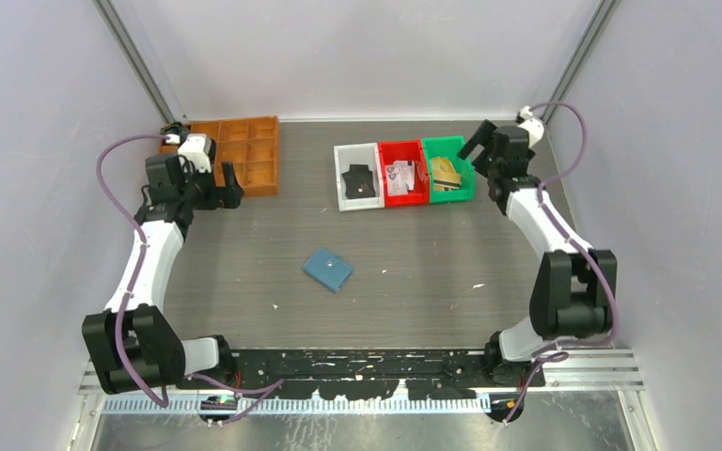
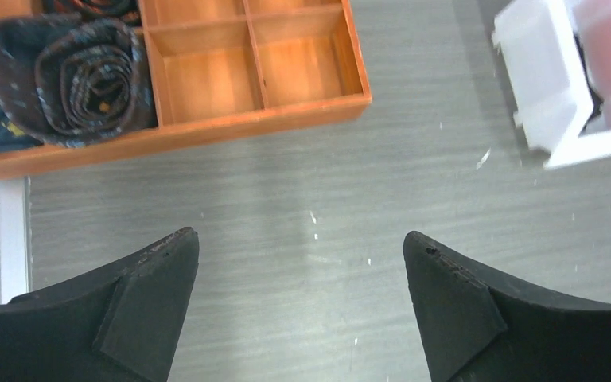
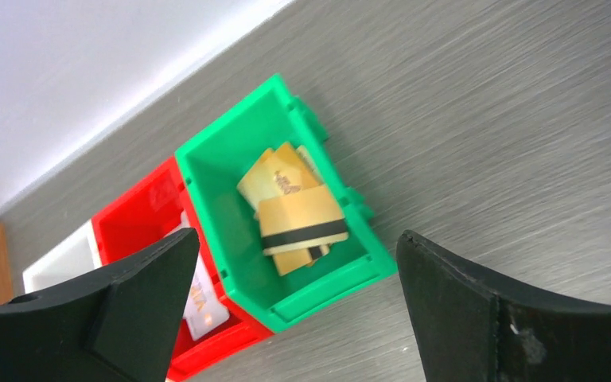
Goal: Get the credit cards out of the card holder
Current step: Move the storage box to the center of the board.
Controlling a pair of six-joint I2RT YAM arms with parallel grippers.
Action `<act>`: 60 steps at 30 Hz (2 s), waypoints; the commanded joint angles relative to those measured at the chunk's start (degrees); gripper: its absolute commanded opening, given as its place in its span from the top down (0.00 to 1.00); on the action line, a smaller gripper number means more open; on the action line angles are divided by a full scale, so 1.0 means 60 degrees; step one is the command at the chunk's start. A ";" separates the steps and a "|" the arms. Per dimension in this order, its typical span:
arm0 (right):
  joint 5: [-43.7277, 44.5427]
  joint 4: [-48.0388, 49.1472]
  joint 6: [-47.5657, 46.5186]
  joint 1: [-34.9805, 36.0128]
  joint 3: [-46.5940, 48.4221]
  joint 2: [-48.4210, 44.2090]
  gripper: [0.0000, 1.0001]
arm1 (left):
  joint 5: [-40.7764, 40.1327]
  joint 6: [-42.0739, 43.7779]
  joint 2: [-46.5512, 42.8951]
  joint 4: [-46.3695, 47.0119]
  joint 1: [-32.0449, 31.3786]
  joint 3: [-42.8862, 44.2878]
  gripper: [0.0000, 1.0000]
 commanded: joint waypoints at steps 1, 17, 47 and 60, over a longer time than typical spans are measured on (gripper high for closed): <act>-0.1113 -0.1590 -0.0179 0.0579 0.1631 0.1034 0.03 | 0.0511 0.0816 0.0207 -0.2630 0.0084 0.0694 0.02; -0.0150 -0.3159 -0.1666 0.1946 0.4654 0.4157 0.29 | 0.0698 0.1952 -0.0695 -0.4729 0.0086 0.0717 0.11; 0.1998 -0.1914 -0.1637 0.4432 0.2117 0.2413 0.74 | 0.1510 0.2409 -0.1646 -0.5820 0.0083 0.0801 0.00; 0.2239 -0.1467 -0.1849 0.4720 0.1349 0.1604 0.77 | 0.1738 0.2525 -0.2005 -0.6204 0.0080 0.0722 0.00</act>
